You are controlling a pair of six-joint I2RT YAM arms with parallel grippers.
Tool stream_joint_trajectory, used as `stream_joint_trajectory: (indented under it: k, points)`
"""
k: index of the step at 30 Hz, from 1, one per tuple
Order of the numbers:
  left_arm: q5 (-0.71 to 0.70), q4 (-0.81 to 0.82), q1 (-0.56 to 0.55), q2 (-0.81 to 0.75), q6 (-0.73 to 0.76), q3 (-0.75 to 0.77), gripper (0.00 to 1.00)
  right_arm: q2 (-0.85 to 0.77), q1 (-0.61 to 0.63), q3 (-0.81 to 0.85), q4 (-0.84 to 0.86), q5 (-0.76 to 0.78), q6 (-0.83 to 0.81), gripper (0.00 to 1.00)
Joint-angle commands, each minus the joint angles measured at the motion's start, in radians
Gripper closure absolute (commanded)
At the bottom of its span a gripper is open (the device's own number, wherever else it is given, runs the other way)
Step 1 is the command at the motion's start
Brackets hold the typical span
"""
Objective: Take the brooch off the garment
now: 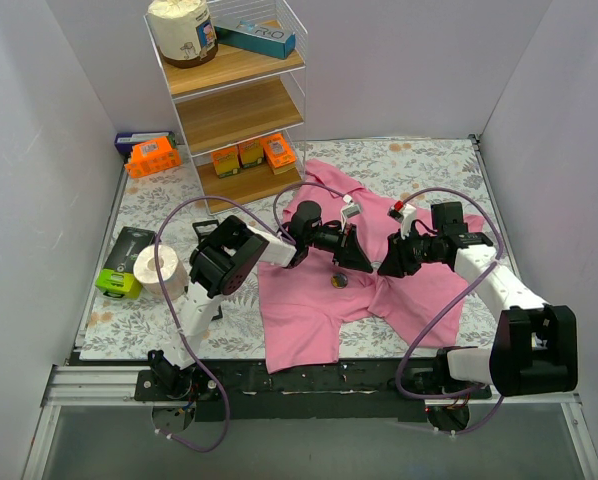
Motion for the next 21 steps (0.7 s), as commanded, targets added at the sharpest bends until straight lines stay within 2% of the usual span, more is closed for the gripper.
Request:
stream_joint_trajectory:
  k: [1, 7, 9, 16, 18, 21]
  points:
    - [-0.011, 0.035, -0.006, -0.015, -0.008, 0.014, 1.00, 0.012, 0.002, 0.038, -0.015, -0.050, 0.003, 0.69]
    - [-0.010, 0.035, -0.006, -0.019, -0.008, 0.011, 1.00, 0.021, 0.002, 0.032, 0.001, -0.024, 0.026, 0.77]
    - [-0.008, 0.032, -0.006, -0.019, -0.008, 0.011, 1.00, 0.026, 0.002, 0.032, 0.006, -0.021, 0.029, 0.78]
    - [-0.011, 0.026, -0.006, -0.019, -0.007, 0.015, 1.00, 0.035, 0.000, 0.033, -0.002, -0.044, 0.020, 0.68]
    - [-0.010, 0.024, -0.006, -0.021, -0.007, 0.014, 1.00, 0.036, 0.000, 0.035, 0.000, -0.042, 0.021, 0.68]
    - [-0.010, 0.024, -0.007, -0.022, -0.005, 0.017, 1.00, 0.041, 0.001, 0.030, 0.011, -0.024, 0.036, 0.73]
